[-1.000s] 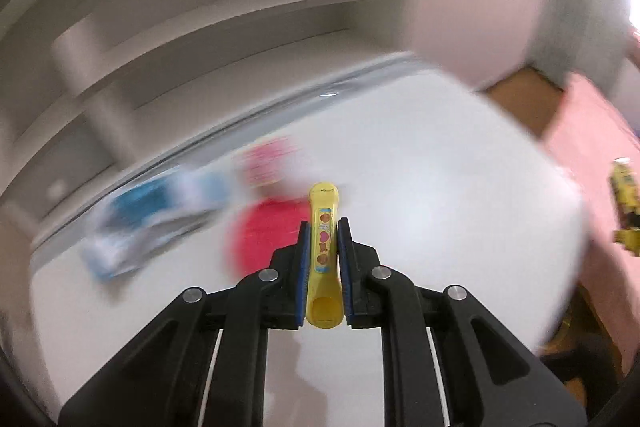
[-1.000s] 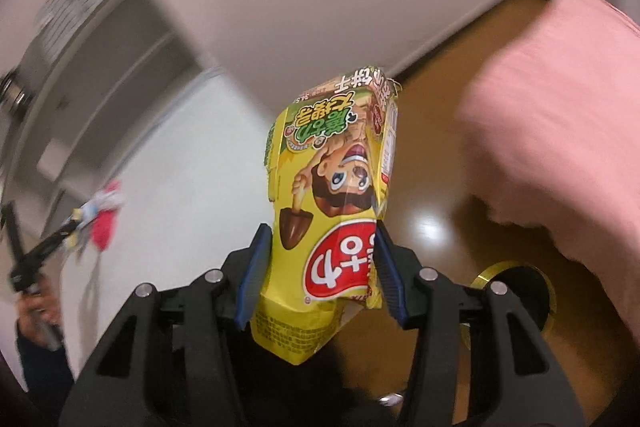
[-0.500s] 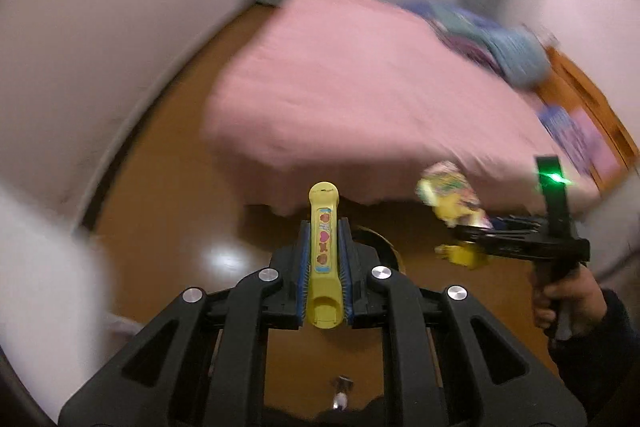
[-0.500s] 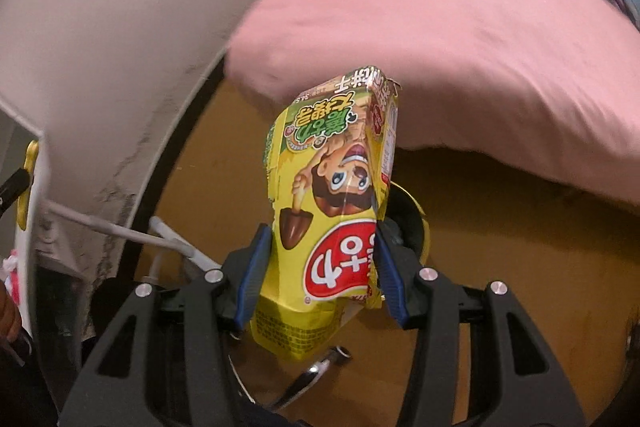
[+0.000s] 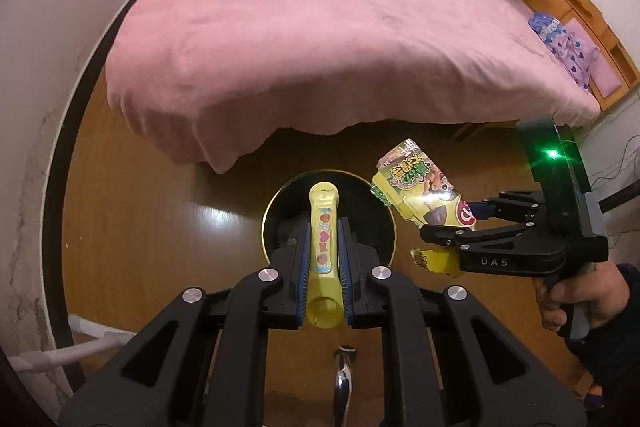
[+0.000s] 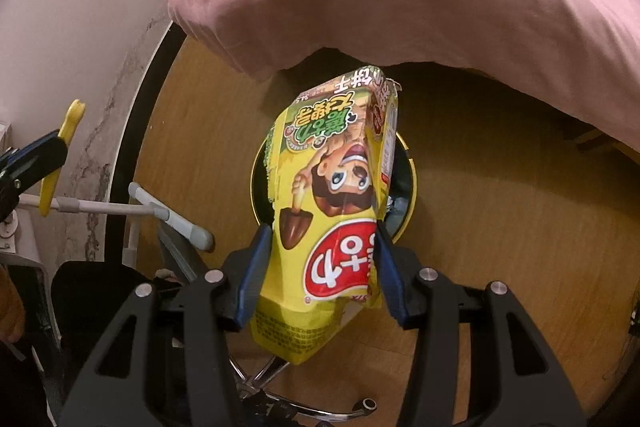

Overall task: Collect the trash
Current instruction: 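Carry both items over the black bin and open both tools to drop them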

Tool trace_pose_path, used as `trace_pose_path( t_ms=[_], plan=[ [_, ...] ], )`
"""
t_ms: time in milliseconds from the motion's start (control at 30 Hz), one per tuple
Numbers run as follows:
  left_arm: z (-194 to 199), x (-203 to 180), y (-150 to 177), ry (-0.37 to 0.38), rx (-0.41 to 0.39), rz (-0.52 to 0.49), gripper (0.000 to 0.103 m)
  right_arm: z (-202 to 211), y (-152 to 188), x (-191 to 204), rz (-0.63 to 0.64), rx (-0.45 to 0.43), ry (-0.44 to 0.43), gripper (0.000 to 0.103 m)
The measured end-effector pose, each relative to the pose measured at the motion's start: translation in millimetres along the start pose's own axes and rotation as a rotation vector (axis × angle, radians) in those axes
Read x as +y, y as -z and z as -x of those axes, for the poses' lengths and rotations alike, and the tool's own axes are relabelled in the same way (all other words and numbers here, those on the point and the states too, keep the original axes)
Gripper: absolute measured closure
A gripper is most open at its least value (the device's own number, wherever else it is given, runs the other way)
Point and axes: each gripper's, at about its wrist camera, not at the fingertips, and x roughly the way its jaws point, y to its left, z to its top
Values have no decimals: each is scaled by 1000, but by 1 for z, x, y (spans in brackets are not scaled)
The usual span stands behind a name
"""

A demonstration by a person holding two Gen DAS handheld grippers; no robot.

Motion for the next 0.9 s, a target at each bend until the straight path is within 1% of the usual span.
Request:
trace_pose_path(
  t_ms=[33, 233, 400, 567, 700, 900],
  plan=[
    [0, -5, 4, -3, 4, 0, 91, -4, 0, 8, -1, 2, 0, 53],
    [-21, -8, 5, -16, 45, -16, 91, -16, -17, 13, 3, 11, -10, 51],
    [-29, -4, 3, -11, 64, -11, 91, -22, -21, 16, 1, 14, -24, 42],
    [-33, -5, 0, 3, 70, -1, 91, -25, -25, 17, -5, 12, -29, 41],
    [-39, -11, -1, 12, 80, -14, 91, -19, -25, 12, -36, -12, -21, 37],
    [-40, -29, -8, 49, 76, -53, 91, 2, -25, -7, -108, -55, -5, 36]
  ],
)
